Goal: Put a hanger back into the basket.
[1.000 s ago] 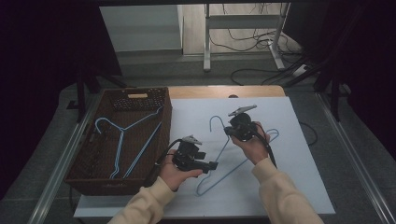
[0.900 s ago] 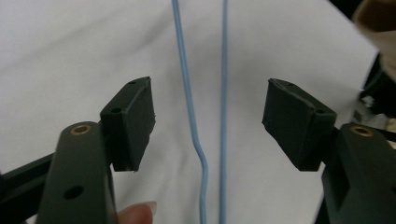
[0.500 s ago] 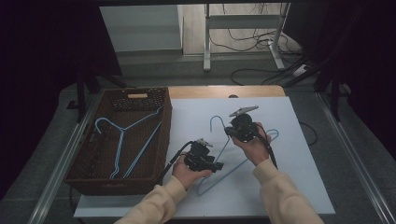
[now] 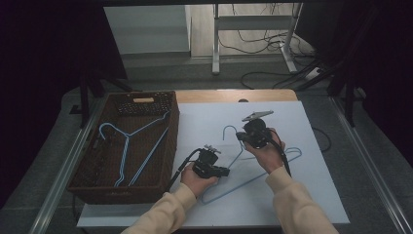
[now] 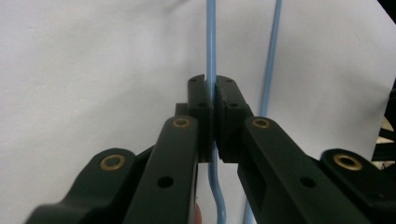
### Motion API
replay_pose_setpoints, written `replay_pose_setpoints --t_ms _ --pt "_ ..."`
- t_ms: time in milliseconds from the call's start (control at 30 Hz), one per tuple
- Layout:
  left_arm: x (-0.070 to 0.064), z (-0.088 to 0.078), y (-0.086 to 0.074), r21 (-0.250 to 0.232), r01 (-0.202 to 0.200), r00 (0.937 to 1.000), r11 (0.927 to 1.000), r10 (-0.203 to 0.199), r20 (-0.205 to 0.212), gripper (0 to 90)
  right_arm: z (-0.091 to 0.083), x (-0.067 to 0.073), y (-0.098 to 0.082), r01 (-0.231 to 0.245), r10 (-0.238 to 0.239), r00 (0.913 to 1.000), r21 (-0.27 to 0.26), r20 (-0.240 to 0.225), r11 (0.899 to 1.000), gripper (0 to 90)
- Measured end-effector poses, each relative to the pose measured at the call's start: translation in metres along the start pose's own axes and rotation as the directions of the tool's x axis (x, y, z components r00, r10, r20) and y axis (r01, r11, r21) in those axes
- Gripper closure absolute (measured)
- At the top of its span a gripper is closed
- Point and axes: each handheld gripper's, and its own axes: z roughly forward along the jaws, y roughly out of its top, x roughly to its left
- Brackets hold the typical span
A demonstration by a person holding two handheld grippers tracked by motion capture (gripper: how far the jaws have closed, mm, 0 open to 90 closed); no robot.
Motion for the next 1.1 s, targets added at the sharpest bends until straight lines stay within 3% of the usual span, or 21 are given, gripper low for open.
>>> replay_pose_setpoints --t_ms 200,500,833,1100 --pt "-0.002 -0.004 0.0 -0.026 0.005 0.9999 0.9996 -0.005 0.011 86.2 -0.004 -0.006 -0.005 -0.018 0.018 0.9996 -0.01 -0.02 1.0 87.0" --pt "-0.009 -0.028 0.002 -0.102 0.011 0.9987 0.9947 -0.005 0.051 86.3 -0.03 -0.023 -0.026 -0.081 0.072 0.9902 -0.071 -0.12 0.994 64.5" --pt "-0.017 -0.047 0.001 -0.166 0.016 0.9951 0.9859 0.0 0.099 86.3 -0.058 -0.033 -0.053 -0.128 0.109 0.9834 -0.127 -0.145 0.984 41.5" --pt "-0.022 -0.066 0.001 -0.204 0.008 0.9923 0.979 0.017 0.122 86.4 -0.072 -0.032 -0.07 -0.117 0.093 0.9847 -0.165 -0.147 0.979 36.8"
